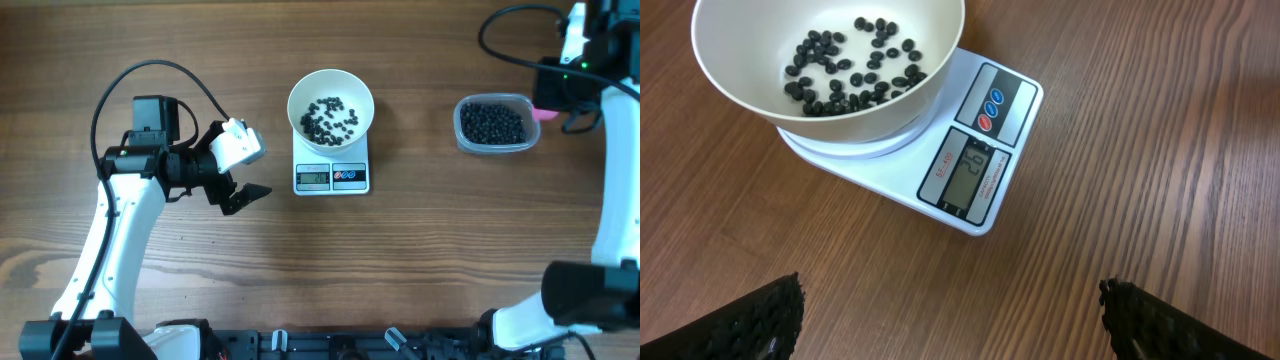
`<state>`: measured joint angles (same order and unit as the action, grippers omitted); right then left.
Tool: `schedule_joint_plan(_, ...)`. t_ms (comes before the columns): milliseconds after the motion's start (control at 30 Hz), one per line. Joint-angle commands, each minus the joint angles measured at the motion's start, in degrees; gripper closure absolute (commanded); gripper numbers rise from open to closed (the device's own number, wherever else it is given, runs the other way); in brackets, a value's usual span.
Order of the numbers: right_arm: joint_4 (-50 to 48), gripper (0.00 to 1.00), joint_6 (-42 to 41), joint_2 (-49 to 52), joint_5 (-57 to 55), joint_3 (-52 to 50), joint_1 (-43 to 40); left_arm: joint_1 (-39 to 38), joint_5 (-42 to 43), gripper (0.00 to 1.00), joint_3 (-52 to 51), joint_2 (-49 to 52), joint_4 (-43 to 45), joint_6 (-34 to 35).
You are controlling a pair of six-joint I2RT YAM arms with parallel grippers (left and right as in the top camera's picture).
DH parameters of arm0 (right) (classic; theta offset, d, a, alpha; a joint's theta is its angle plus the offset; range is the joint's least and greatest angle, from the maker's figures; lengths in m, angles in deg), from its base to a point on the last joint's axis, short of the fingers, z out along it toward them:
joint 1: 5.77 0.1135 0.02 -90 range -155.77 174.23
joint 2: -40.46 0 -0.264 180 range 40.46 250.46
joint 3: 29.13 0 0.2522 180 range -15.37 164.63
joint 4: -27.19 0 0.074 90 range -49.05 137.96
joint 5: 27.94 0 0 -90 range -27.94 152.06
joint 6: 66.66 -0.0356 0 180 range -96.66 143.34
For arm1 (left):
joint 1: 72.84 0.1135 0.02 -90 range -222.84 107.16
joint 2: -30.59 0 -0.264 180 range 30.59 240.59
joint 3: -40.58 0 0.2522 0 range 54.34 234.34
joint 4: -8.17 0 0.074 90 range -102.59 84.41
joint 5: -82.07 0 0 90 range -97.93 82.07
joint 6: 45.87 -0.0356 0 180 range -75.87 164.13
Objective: Scoop item into bowl and weigh 150g on scale
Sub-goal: 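Return the scoop to the bean tub and scoop more beans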
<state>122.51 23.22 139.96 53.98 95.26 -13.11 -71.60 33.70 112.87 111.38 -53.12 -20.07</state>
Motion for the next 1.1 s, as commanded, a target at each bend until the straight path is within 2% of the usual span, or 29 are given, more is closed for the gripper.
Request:
schedule_joint_plan(0, -0.50, 0.96, 1.64, 5.20, -2.40, -1.27, -0.09, 0.15, 0.26, 0.00, 0.33, 0.24, -0.04, 0.35)
schedule_joint_plan(267, -1.44, 0.96, 3.13, 13.62, -3.17, -1.27, -0.07, 0.15, 0.26, 0.00, 0.33, 0.24, -0.04, 0.35)
schedule_joint_plan(500, -3.69, 0.96, 3.76, 16.83, -4.00, -1.29, 0.39, 0.15, 0.26, 0.00, 0.33, 0.24, -0.04, 0.35)
schedule_joint_plan(1067, -2.95, 0.96, 7.61, 17.42, 14.73, -4.96, 0.39, 0.15, 0.26, 0.00, 0.33, 0.24, -0.04, 0.35)
